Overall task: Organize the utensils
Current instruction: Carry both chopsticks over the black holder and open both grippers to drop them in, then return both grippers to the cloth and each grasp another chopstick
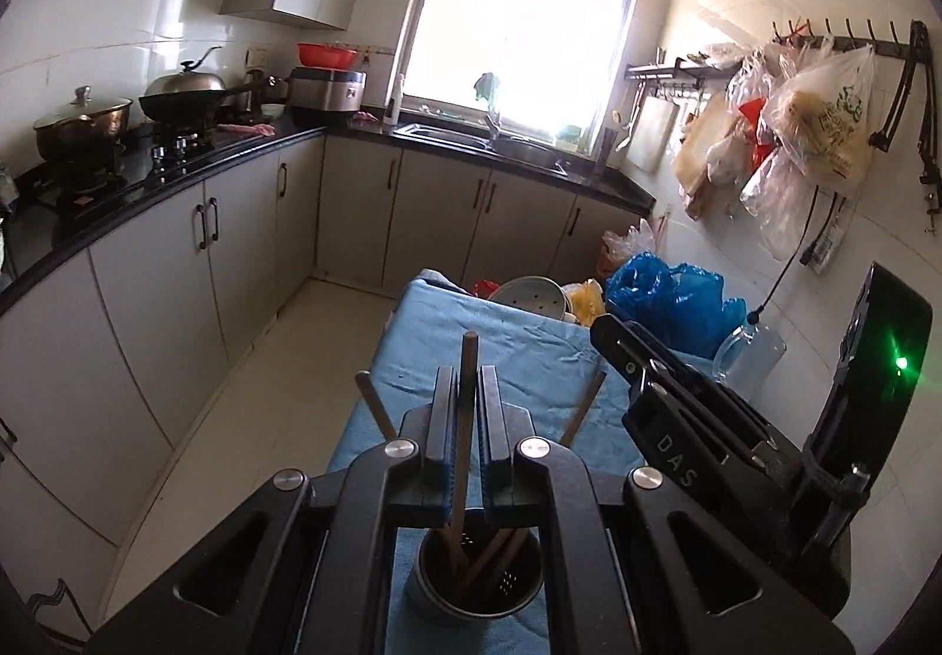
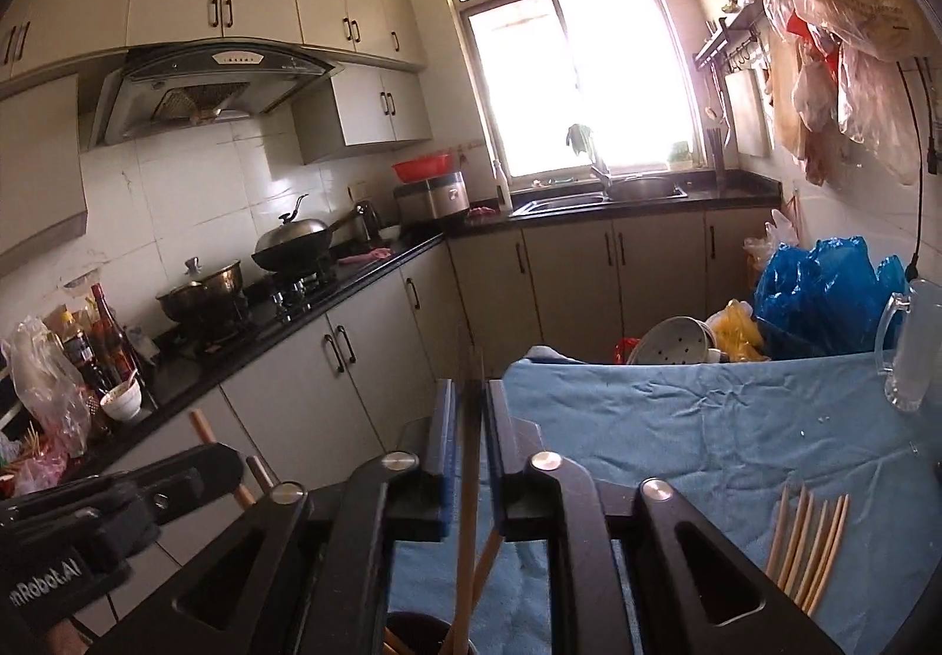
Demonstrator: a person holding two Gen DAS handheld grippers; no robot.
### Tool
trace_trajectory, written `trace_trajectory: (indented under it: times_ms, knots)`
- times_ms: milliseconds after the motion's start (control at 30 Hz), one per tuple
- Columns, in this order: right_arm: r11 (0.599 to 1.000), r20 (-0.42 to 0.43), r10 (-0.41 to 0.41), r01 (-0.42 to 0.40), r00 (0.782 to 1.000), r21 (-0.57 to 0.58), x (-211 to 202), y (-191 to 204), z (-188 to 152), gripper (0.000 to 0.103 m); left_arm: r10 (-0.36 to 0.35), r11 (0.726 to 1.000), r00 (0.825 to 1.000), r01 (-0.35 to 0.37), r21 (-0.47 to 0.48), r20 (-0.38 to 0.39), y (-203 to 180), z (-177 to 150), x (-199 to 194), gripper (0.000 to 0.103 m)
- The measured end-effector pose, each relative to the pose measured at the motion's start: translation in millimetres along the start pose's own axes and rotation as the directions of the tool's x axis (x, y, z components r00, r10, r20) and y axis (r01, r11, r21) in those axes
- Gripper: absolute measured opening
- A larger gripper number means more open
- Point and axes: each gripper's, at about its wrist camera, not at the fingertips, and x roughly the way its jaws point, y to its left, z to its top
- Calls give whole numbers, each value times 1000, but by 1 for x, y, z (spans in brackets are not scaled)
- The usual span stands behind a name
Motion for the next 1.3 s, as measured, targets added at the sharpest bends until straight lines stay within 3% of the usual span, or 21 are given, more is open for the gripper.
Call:
trace_trajectory:
  times_ms: [33,67,200,367,433,500,600,667,800,933,1033,1300]
  knots:
    - [1000,1,3,-3,1000,10,-3,-2,2,39,3,1000,1000,-3,-6,8,1,1,-6,6]
    - [1000,8,4,-4,1000,19,-7,-5,4,42,7,1000,1000,-7,-9,16,1,1,-11,6]
    - [1000,46,-3,2,999,27,-34,-13,14,44,17,1000,998,-16,-13,67,-3,2,-41,6]
    - [998,73,-42,39,996,53,-73,-40,22,55,-54,998,994,56,-13,93,-26,-11,-80,7]
    - [995,70,-77,72,995,71,-91,-61,19,56,-95,995,991,96,-8,89,-39,-22,-91,13]
    - [989,54,-122,117,991,95,-105,-85,11,57,-140,990,987,140,3,75,-56,-34,-96,27]
    - [972,-5,-189,188,982,140,-120,-128,-9,57,-185,982,982,184,42,36,-88,-57,-91,29]
    - [957,-73,-221,230,973,176,-122,-158,-26,57,-203,977,979,204,55,-17,-106,-72,-77,29]
    - [938,-261,-222,278,939,205,-114,-212,-70,56,-244,966,955,255,46,-166,-137,-107,-25,29]
    - [939,-413,-158,266,897,219,-98,-244,-113,37,-241,961,921,272,59,-307,-158,-143,36,24]
    - [938,-458,-100,237,883,252,-86,-259,-131,31,-249,959,893,281,33,-375,-161,-159,78,21]
    - [936,-497,-43,209,867,284,-44,-271,-140,31,-240,961,855,275,9,-460,-163,-181,153,21]
